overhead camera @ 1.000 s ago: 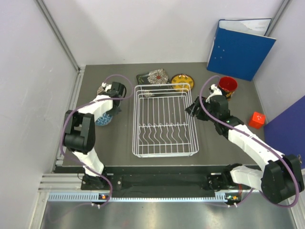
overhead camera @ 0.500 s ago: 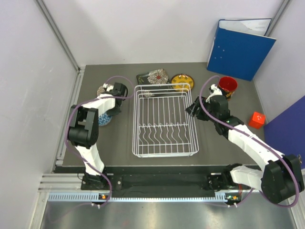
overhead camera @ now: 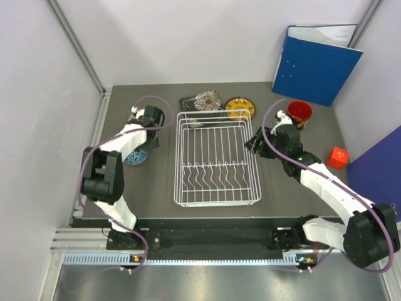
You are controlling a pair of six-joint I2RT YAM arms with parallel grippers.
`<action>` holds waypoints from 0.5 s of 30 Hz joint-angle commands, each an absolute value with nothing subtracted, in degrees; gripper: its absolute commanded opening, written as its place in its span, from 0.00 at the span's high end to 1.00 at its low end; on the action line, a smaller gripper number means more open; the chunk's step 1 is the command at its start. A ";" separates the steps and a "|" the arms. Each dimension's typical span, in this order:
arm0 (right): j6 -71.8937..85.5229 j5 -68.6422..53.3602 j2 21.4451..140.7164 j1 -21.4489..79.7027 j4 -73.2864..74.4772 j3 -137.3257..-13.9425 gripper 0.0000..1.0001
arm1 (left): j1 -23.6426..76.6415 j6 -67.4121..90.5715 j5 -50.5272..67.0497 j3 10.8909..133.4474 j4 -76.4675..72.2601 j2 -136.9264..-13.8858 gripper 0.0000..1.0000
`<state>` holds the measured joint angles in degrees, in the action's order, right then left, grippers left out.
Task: Unload the mixed dishes from the dish rack
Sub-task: Place the bowl at the center of the board, then reset both arms
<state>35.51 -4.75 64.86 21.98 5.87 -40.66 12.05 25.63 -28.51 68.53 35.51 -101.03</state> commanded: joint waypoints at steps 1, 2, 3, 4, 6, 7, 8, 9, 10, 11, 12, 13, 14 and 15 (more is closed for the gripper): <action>33.93 -3.34 62.93 22.32 7.03 -46.22 0.38 | 12.39 25.93 -28.83 71.54 37.53 -90.45 0.33; 33.84 -3.25 62.93 22.32 7.64 -46.75 0.37 | 12.65 25.75 -28.92 71.98 37.70 -89.05 0.32; 33.84 -3.25 62.93 22.32 7.99 -47.37 0.37 | 13.18 25.75 -28.65 72.42 37.88 -86.51 0.12; 33.84 -2.99 62.93 22.41 8.35 -48.94 0.37 | 13.71 25.49 -28.74 72.86 38.05 -85.18 0.08; 33.58 -2.64 62.67 22.32 9.58 -50.62 0.36 | 16.24 24.79 -29.96 74.43 39.11 -81.94 0.05; 33.31 -1.85 62.06 22.32 9.93 -52.19 0.36 | 17.48 24.35 -30.23 74.97 39.20 -80.78 0.01; 32.88 -1.50 61.79 22.41 10.11 -52.90 0.35 | 18.97 23.91 -30.84 75.32 39.20 -79.81 0.01; 32.52 -1.23 61.44 22.67 10.28 -53.43 0.35 | 23.33 23.30 -31.98 76.11 39.11 -77.98 0.01; 32.00 -0.36 60.74 22.94 10.28 -54.39 0.34 | 26.08 22.86 -35.21 76.20 38.85 -77.09 0.01; 31.04 -0.35 60.47 23.37 10.37 -54.84 0.34 | 28.97 22.33 -36.72 76.20 38.24 -76.30 0.01; 30.33 1.56 60.29 24.77 10.55 -55.71 0.34 | 34.66 21.54 -38.22 75.77 36.06 -74.72 0.01; 29.45 3.93 59.94 25.74 10.72 -56.24 0.33 | 37.07 21.45 -40.41 74.63 35.17 -74.19 0.01; 27.62 5.96 59.85 27.14 11.33 -56.86 0.33 | 39.09 21.62 -40.60 74.01 34.03 -73.66 0.01; 26.55 8.50 59.85 30.73 12.56 -58.08 0.32 | 41.90 23.19 -40.43 73.39 33.32 -73.39 0.01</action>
